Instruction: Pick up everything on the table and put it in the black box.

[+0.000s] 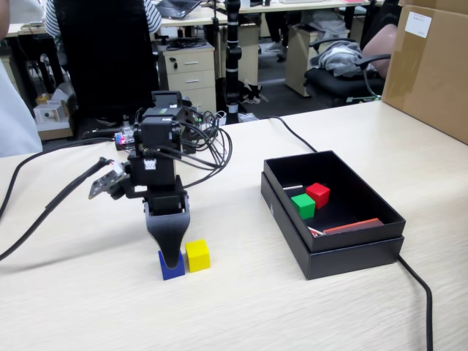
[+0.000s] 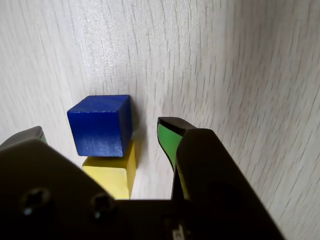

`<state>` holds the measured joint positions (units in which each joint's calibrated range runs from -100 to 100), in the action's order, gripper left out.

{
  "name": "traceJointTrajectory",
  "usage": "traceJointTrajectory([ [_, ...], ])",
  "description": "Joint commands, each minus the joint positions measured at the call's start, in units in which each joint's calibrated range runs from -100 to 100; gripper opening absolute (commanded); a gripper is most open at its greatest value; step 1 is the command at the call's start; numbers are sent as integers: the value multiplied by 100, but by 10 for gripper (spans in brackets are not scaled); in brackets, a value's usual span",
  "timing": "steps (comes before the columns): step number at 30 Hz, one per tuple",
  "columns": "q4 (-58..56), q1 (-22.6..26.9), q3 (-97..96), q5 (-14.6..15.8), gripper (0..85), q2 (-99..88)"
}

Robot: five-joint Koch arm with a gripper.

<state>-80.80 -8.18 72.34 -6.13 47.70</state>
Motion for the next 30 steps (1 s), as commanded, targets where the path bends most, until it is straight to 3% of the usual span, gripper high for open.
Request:
traceJointTrajectory([
  [1, 32, -44, 554, -29, 456, -14],
  [8, 222, -63, 581, -44, 432, 250],
  [12, 248, -68, 608, -63, 326, 284],
  [13, 257, -68, 617, -59, 290, 284],
  [14, 257, -68, 626, -59, 202, 296],
  [16, 231, -73, 599, -39, 149, 296],
  [20, -89, -112, 499, -20, 140, -381],
  [25, -417, 63, -153, 59, 140, -2802],
  [30, -477, 860, -833, 332, 140, -4764],
])
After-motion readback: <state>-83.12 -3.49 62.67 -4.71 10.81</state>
